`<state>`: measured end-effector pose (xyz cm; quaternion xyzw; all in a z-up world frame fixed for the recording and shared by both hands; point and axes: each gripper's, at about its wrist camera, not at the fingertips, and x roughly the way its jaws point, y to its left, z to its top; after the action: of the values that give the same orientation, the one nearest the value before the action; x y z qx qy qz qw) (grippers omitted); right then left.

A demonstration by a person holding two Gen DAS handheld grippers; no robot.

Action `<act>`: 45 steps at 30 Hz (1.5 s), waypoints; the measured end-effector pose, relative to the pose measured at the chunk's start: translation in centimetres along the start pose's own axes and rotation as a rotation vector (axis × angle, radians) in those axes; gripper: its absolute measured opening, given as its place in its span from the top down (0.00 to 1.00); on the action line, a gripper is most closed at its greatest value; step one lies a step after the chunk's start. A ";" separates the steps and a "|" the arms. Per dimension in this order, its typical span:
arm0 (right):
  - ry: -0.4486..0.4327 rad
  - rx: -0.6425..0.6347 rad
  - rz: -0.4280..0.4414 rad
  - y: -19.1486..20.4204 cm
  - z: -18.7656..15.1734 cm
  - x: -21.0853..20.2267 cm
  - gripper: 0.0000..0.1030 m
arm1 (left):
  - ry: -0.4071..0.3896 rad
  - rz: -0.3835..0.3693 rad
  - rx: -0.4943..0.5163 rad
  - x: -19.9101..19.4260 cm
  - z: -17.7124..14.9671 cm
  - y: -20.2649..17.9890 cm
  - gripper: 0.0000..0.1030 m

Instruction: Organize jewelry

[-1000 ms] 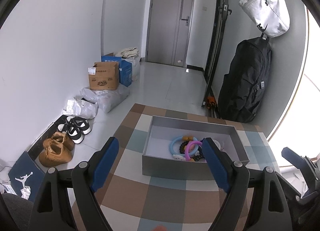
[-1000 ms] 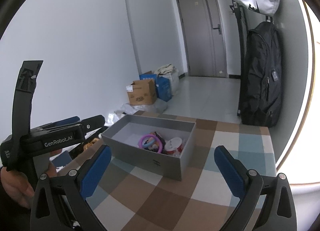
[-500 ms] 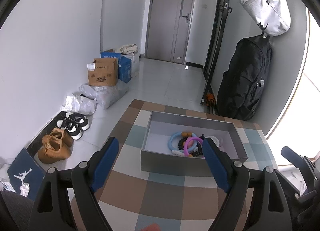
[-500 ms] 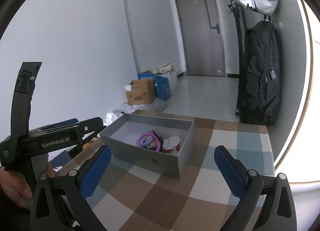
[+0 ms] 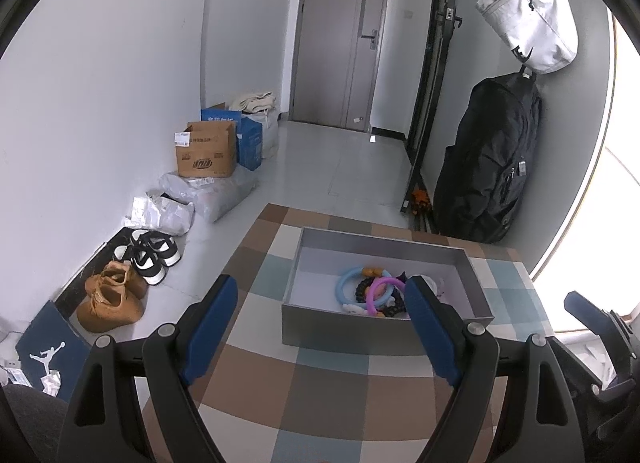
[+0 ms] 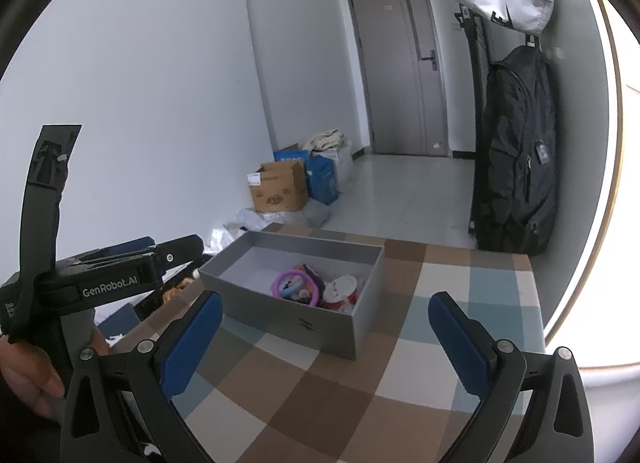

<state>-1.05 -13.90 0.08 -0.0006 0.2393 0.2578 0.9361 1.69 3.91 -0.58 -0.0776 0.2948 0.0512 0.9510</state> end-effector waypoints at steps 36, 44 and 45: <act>0.002 -0.004 -0.001 0.2 0.1 0.1 0.00 | 0.035 -0.011 0.016 0.2 -0.5 -0.4 0.20; 0.008 -0.006 0.000 0.2 -0.1 0.3 0.00 | 0.057 -0.019 0.011 0.7 -0.4 -0.5 0.20; 0.009 -0.004 -0.001 0.2 -0.1 0.3 0.00 | 0.055 -0.027 0.012 0.6 -0.4 -0.6 0.20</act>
<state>-0.98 -13.59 -0.15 -0.0040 0.2431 0.2581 0.9350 2.06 3.30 -1.19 -0.0769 0.3200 0.0346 0.9437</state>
